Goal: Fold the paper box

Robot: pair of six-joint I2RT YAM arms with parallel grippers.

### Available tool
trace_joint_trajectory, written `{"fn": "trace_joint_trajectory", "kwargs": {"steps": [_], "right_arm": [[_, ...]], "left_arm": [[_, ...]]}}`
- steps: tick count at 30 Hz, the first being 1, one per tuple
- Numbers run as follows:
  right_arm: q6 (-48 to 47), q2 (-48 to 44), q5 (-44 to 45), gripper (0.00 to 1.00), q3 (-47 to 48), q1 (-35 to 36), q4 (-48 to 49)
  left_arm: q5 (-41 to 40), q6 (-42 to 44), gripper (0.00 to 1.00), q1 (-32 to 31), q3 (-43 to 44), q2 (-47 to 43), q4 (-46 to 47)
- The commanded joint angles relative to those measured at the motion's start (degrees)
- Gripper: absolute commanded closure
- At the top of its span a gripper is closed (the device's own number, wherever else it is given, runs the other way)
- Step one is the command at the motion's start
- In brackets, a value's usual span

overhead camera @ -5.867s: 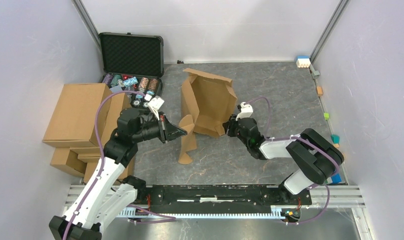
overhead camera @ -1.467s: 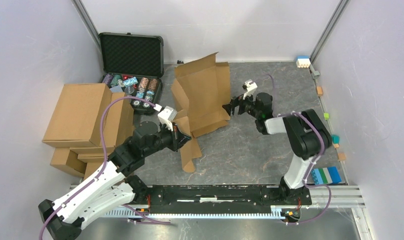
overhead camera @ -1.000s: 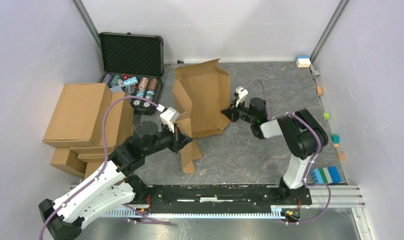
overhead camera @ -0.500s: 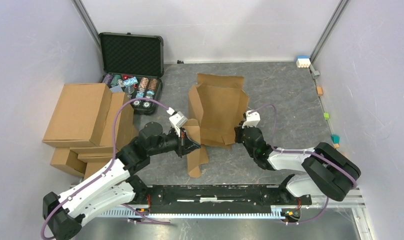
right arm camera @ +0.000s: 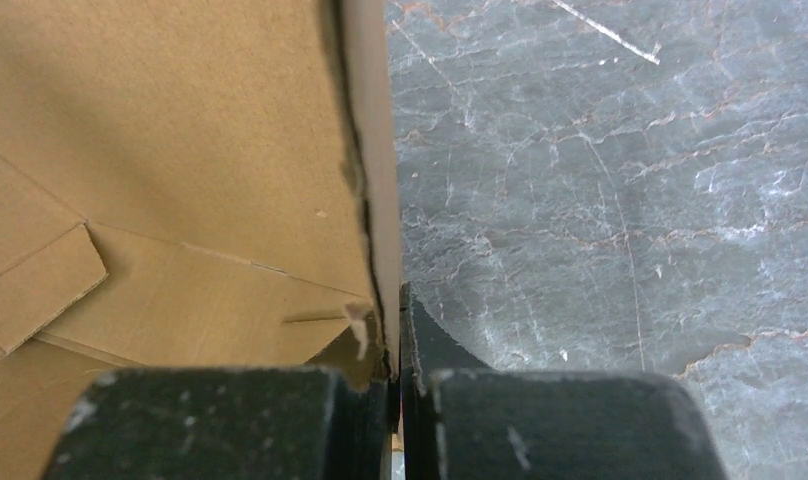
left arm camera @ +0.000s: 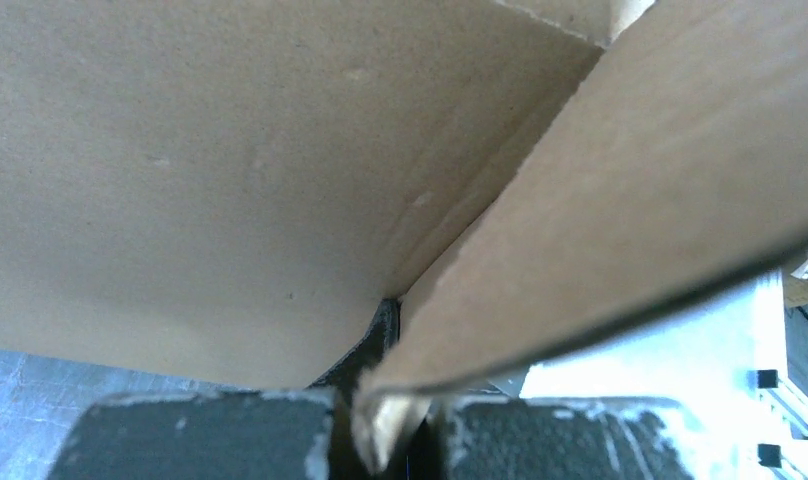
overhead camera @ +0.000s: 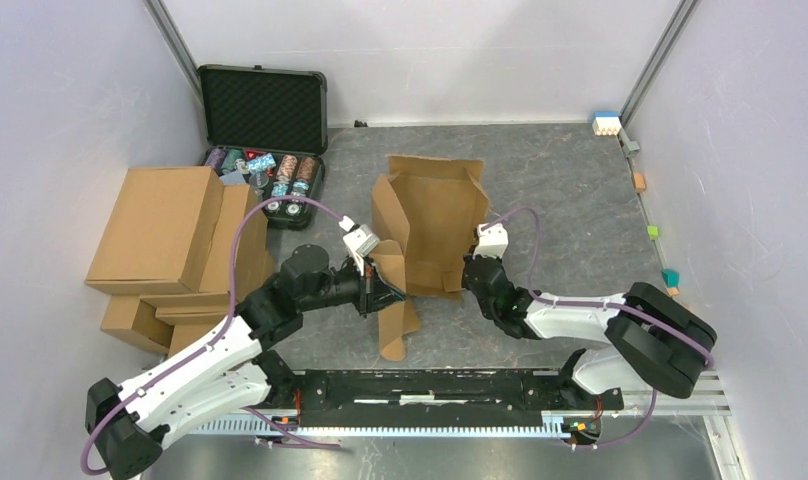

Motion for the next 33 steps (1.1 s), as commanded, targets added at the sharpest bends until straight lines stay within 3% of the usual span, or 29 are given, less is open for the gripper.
{"fn": "trace_joint_trajectory", "kwargs": {"steps": [1,5,7,10,14,19,21,24,29,33], "right_arm": [[9.36,-1.8,-6.04,0.98,6.29,1.84,-22.17],[27.94,1.13,-0.37,1.0,16.88,2.15,-45.32],[31.75,3.28,0.34,1.0,21.47,2.29,-52.06],[25.37,3.11,-5.52,1.0,20.44,2.44,-44.66],[17.49,-0.69,-11.21,0.97,15.77,2.45,-36.65],[16.2,-5.4,-15.18,0.88,14.91,2.46,-40.0],[17.31,-7.17,-15.23,0.86,14.58,2.48,-42.04],[16.71,-11.56,-13.8,0.75,10.77,2.47,-39.49],[10.33,-19.8,-16.59,0.88,-1.0,2.5,-22.37],[6.94,-19.45,-14.57,0.98,-1.75,2.46,-21.05]], "left_arm": [[1.42,-6.64,0.98,-0.17,5.7,2.38,-8.46],[4.32,-8.33,0.98,-0.17,8.13,4.1,-7.66],[6.01,-10.24,0.98,-0.17,7.63,4.97,-4.46],[7.16,-11.9,0.98,-0.19,7.07,6.16,-1.59],[4.3,-10.56,0.98,0.12,9.4,6.42,-6.39],[7.75,-10.13,0.98,2.03,14.02,9.49,-9.06],[9.71,-10.1,0.98,2.03,14.19,10.15,-7.47],[12.29,-9.78,0.98,2.03,12.87,9.73,-3.77],[11.82,-5.98,0.98,1.69,9.03,8.74,-2.15],[9.91,-2.71,0.98,-0.08,7.83,8.38,-3.71]]}}
